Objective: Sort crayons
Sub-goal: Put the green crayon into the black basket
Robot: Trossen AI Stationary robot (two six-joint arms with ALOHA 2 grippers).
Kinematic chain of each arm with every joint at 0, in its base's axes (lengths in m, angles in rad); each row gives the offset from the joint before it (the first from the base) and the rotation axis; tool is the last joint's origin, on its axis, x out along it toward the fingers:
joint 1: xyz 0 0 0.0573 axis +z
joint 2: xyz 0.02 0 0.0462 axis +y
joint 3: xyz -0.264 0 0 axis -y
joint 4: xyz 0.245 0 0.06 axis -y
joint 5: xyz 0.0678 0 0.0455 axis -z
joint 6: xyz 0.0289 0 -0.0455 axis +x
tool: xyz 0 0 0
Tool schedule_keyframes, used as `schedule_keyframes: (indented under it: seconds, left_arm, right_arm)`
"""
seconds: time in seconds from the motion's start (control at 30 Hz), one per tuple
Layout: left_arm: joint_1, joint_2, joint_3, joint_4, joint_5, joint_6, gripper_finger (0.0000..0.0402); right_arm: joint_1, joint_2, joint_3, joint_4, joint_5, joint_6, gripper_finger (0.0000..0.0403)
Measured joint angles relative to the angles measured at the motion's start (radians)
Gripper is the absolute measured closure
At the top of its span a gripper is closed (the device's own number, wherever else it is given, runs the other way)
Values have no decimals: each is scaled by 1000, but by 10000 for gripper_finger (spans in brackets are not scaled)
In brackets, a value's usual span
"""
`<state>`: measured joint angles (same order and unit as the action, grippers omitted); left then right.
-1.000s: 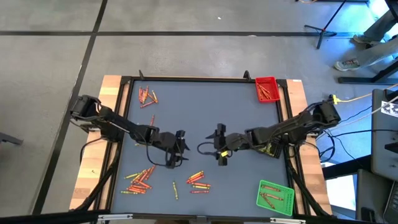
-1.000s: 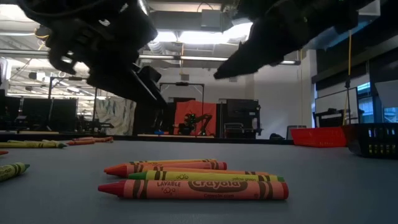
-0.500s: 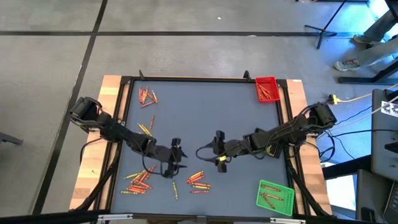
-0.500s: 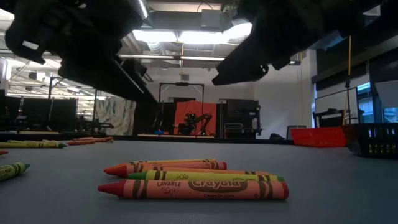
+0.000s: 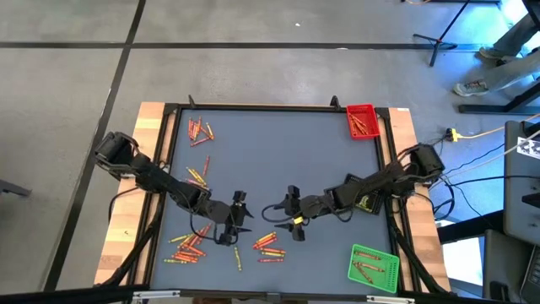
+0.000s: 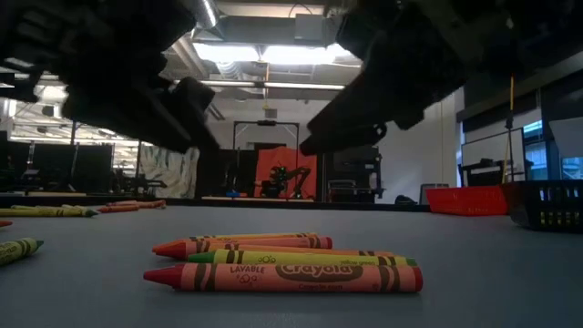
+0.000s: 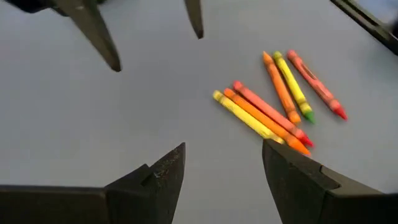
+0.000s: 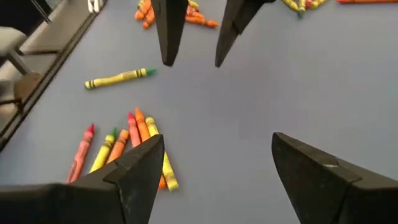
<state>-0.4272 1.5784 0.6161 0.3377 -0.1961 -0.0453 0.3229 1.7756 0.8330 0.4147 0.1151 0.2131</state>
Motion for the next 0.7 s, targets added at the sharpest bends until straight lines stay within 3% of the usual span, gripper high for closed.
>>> schedule_keyframes:
  seconds: [0.33,0.7]
  left_arm:
    - [-8,-2,-65,36,41,23,205]
    - [-25,-81,-101,95,34,49,205]
  right_arm:
    - [-2,148,49,92,-54,23,110]
    - [-2,193,153,-58,-82,41,110]
